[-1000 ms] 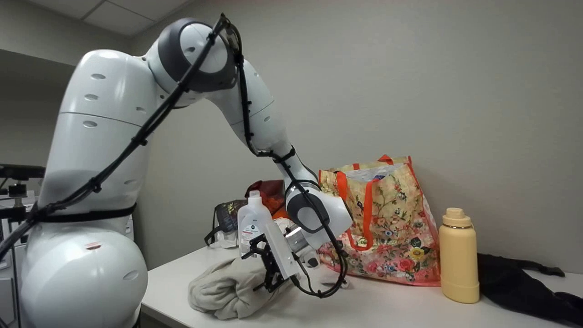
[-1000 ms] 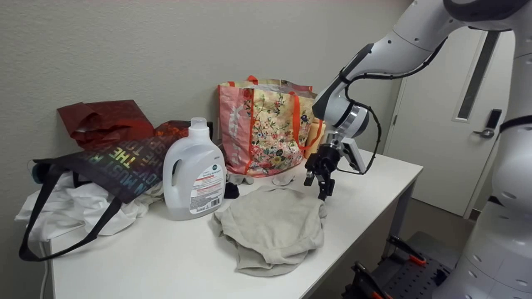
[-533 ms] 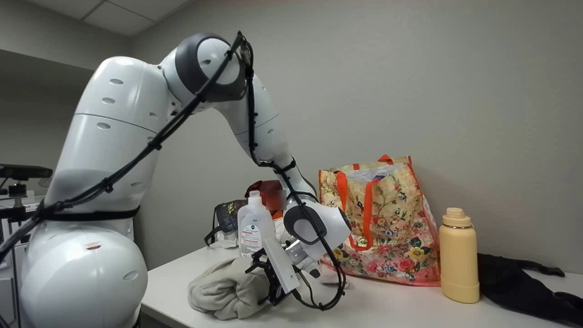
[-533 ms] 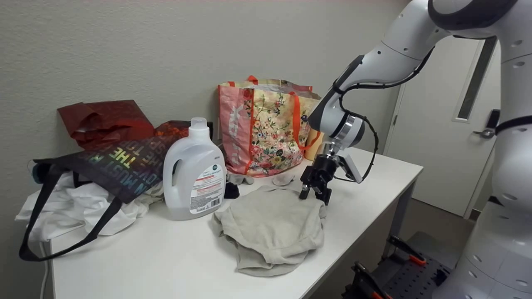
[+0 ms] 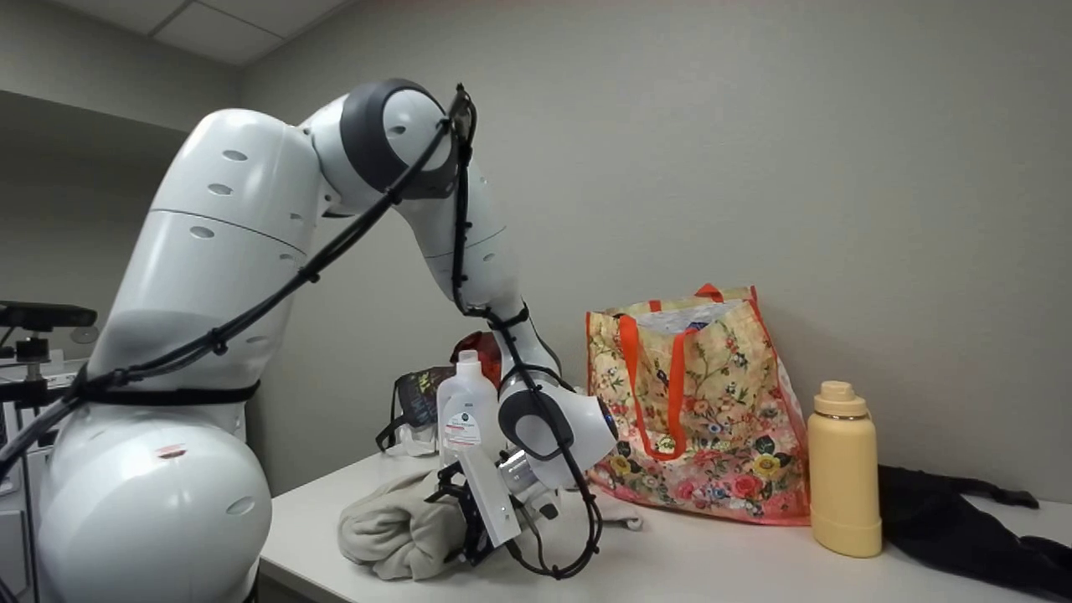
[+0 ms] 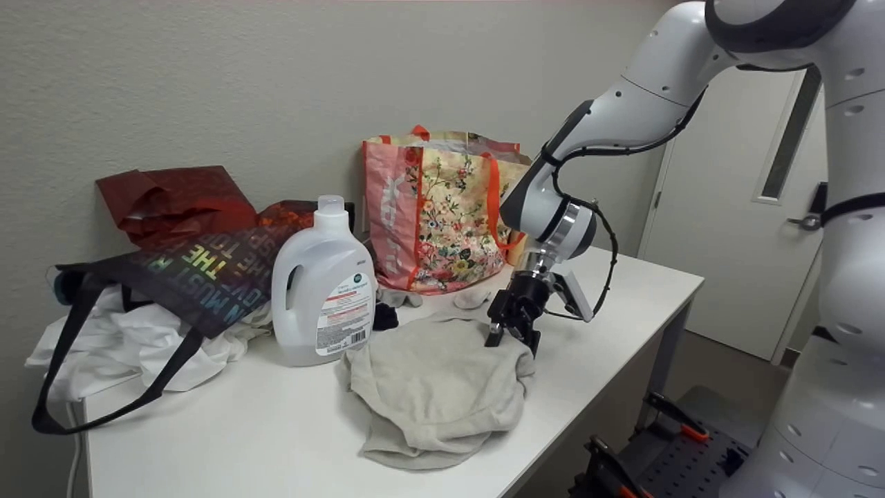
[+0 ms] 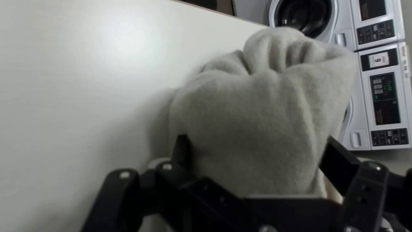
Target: Put the cloth on the table in the bag
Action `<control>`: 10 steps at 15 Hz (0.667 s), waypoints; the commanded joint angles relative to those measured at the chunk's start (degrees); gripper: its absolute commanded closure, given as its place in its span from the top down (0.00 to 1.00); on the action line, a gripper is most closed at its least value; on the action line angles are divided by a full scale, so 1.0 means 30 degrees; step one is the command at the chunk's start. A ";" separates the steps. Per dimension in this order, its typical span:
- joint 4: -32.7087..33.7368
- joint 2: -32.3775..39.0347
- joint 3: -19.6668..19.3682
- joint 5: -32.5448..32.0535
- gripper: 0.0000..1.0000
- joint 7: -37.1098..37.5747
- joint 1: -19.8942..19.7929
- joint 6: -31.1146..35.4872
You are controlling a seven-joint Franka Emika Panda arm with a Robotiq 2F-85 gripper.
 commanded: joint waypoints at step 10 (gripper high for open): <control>-0.0246 -0.0445 0.0202 0.1593 0.16 -0.0232 0.0045 -0.0731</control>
